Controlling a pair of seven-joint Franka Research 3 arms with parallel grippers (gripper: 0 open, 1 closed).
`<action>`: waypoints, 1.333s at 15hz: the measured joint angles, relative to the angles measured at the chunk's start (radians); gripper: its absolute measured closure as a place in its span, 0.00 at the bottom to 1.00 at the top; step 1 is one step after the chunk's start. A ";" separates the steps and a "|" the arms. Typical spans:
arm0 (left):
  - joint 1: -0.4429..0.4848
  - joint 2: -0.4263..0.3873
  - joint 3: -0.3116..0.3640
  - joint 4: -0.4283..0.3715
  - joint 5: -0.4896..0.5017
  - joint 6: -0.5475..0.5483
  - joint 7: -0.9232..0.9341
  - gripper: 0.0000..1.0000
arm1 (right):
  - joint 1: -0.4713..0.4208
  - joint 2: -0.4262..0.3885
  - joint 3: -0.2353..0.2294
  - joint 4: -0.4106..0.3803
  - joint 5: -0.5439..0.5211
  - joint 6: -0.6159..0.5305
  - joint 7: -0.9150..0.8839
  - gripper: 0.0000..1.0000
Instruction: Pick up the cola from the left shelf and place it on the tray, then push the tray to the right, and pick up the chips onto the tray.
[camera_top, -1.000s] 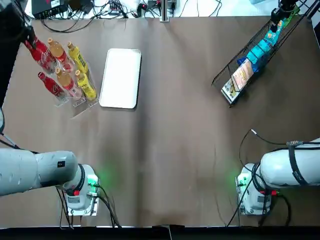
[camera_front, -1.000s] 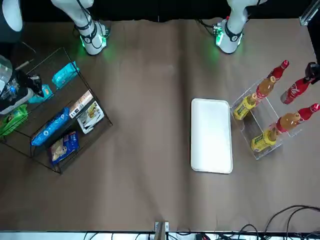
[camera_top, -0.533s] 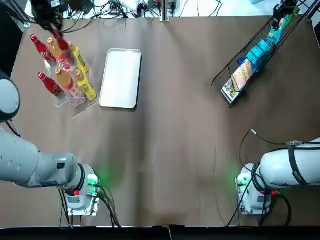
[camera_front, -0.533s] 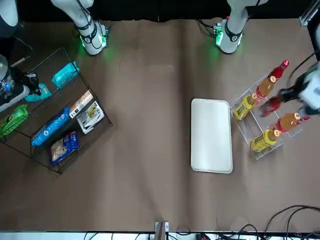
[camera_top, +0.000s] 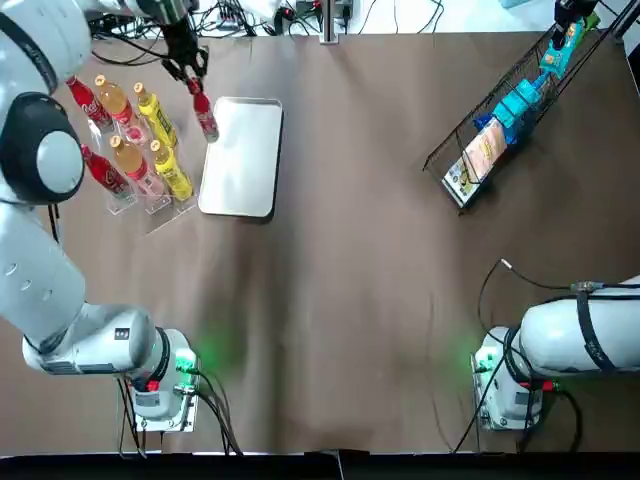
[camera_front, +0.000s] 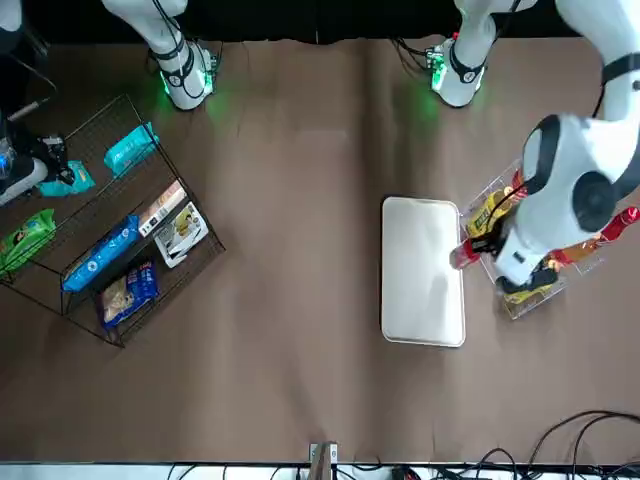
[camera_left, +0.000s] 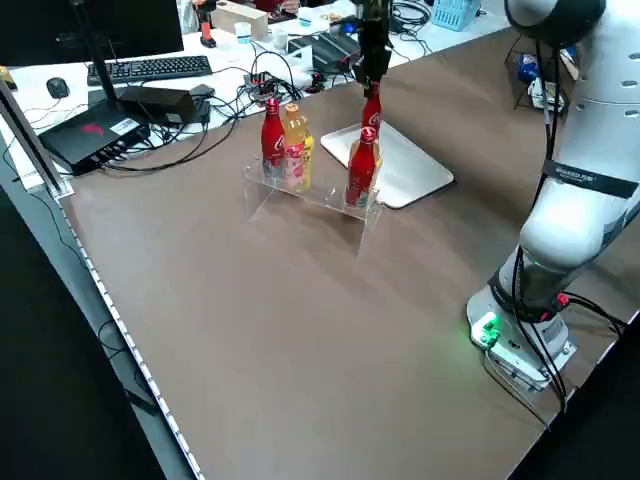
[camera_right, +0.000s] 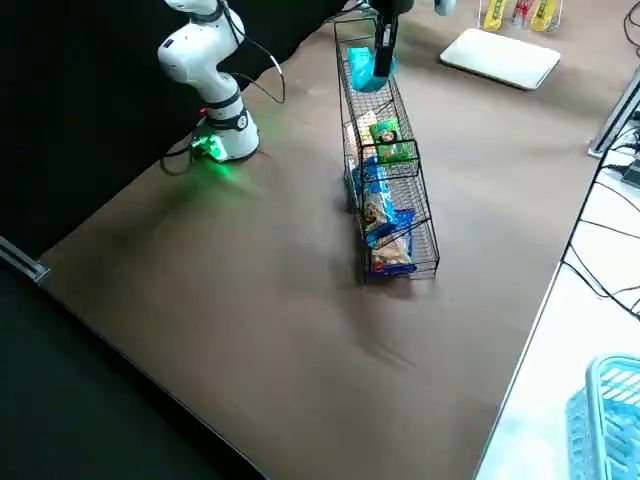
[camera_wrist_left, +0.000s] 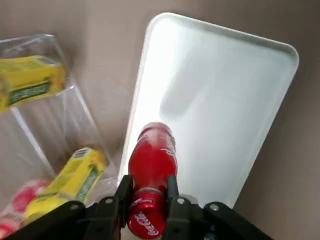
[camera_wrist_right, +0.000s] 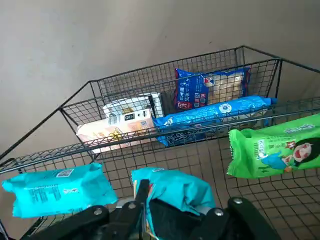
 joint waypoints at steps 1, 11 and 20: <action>-0.006 0.024 -0.012 0.000 0.000 0.032 -0.012 0.68 | 0.000 0.000 0.001 0.009 0.000 -0.008 0.000 0.99; -0.072 0.146 -0.040 0.007 0.034 0.145 -0.087 0.59 | 0.049 -0.001 0.011 0.061 0.047 -0.063 0.071 0.99; 0.045 0.128 -0.021 0.027 0.049 0.099 0.168 0.00 | 0.180 -0.002 0.019 0.070 0.075 -0.066 0.394 0.99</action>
